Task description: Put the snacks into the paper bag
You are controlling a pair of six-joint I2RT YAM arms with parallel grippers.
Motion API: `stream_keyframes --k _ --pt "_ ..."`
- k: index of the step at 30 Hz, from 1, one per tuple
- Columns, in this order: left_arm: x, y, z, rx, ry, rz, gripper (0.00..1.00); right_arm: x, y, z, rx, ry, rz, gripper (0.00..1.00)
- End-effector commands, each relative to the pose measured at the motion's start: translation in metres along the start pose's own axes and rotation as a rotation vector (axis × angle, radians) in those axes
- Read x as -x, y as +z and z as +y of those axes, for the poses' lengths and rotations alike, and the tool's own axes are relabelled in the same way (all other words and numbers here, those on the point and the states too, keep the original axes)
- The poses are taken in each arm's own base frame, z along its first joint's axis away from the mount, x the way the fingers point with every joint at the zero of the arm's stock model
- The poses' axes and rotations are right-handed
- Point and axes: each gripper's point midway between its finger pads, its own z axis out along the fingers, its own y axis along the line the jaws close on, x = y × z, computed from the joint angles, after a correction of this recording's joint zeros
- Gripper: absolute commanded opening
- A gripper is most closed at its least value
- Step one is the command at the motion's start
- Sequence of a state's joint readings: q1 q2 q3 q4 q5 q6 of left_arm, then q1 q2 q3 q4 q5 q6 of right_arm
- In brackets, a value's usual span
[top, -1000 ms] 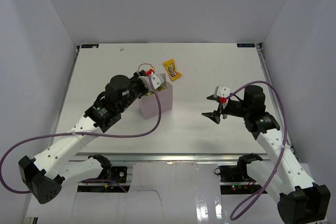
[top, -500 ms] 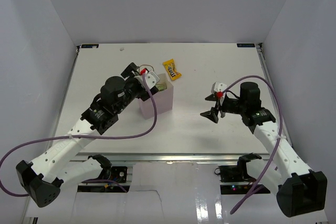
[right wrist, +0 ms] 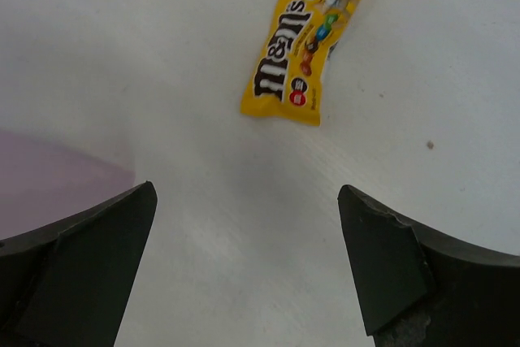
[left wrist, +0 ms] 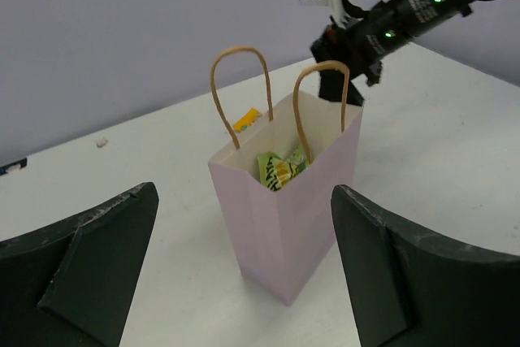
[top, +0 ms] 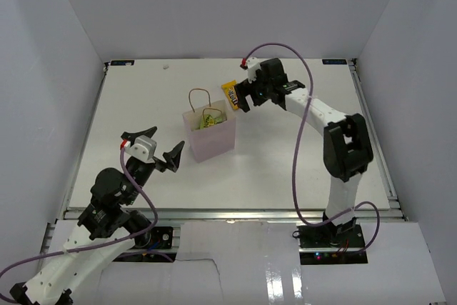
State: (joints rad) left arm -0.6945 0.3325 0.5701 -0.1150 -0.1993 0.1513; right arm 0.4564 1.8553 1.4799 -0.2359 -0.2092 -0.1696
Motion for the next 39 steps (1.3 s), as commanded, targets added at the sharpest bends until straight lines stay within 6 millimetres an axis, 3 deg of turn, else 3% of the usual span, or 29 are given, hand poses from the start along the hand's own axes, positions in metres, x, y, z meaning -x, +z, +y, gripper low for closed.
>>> stream_keyframes --k 1,2,4,5,6,7,8,13,22,29,32,36,38,39 --pt "-0.007 -0.015 0.007 0.052 -0.089 -0.016 0.98 0.029 0.032 -0.031 -0.159 0.092 -0.026 0.98" --pt "-0.003 -0.018 0.011 0.070 -0.096 -0.036 0.98 0.045 0.053 -0.040 -0.167 0.101 -0.046 0.98" --pt "-0.001 -0.024 0.023 0.127 -0.087 -0.062 0.98 0.050 0.082 -0.048 -0.176 0.142 -0.037 0.97" --pt "0.001 -0.026 0.024 0.128 -0.089 -0.070 0.98 0.035 0.094 -0.049 -0.177 0.153 -0.005 0.96" --pt "0.000 -0.027 0.026 0.140 -0.090 -0.069 0.98 0.051 0.097 -0.051 -0.177 0.171 -0.043 0.95" --pt "0.003 -0.029 0.026 0.139 -0.092 -0.082 0.98 0.051 0.103 -0.052 -0.186 0.175 -0.046 0.92" --pt "0.002 -0.029 0.025 0.135 -0.088 -0.083 0.98 0.041 0.115 -0.053 -0.188 0.194 -0.030 0.91" --pt "0.001 -0.026 0.018 0.094 -0.079 -0.078 0.98 0.016 0.136 -0.046 -0.167 0.208 0.020 0.85" --pt "-0.001 -0.023 0.013 0.066 -0.068 -0.064 0.98 -0.023 0.145 -0.043 -0.166 0.211 0.101 0.64" --pt "-0.003 -0.020 0.005 0.029 -0.066 -0.059 0.98 -0.046 0.151 -0.039 -0.154 0.199 0.158 0.60" --pt "-0.005 -0.019 0.003 0.018 -0.064 -0.051 0.98 -0.056 0.150 -0.040 -0.151 0.195 0.181 0.53" --pt "-0.007 -0.017 -0.002 -0.004 -0.065 -0.043 0.98 -0.065 0.142 -0.041 -0.135 0.210 0.201 0.34" --pt "-0.009 -0.015 -0.007 -0.029 -0.070 -0.036 0.98 -0.055 0.130 -0.042 -0.126 0.211 0.181 0.28" --pt "-0.009 -0.014 -0.009 -0.039 -0.073 -0.035 0.98 -0.062 0.125 -0.040 -0.105 0.220 0.194 0.22"
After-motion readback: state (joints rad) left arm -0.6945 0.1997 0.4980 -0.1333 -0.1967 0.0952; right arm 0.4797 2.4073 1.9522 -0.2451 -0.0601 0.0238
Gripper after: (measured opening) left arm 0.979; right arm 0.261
